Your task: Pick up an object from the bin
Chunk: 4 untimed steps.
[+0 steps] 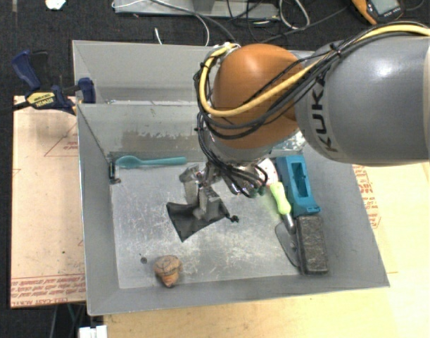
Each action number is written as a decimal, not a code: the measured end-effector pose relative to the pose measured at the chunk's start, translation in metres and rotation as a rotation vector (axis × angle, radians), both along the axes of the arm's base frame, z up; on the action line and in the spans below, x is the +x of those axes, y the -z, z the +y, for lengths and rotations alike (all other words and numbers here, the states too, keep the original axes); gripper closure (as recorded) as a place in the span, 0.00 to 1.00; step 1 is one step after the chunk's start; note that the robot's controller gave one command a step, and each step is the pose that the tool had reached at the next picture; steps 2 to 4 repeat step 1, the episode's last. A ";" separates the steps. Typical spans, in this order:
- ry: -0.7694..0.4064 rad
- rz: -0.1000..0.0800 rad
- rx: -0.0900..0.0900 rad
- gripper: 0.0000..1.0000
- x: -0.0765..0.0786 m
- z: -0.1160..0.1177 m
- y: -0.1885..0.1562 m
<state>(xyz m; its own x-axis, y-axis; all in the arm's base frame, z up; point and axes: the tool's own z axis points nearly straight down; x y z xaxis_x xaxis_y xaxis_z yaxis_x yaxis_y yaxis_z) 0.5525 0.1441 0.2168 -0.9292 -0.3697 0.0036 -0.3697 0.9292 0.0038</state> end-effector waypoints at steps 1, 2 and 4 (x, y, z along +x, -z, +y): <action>0.055 0.001 0.002 1.00 -0.006 -0.005 -0.070; 0.055 0.001 0.002 1.00 -0.006 -0.005 -0.070; 0.055 0.001 0.002 1.00 -0.006 -0.005 -0.070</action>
Offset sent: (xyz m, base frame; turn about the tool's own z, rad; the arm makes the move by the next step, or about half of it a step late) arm 0.0363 0.0484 -0.1468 0.3845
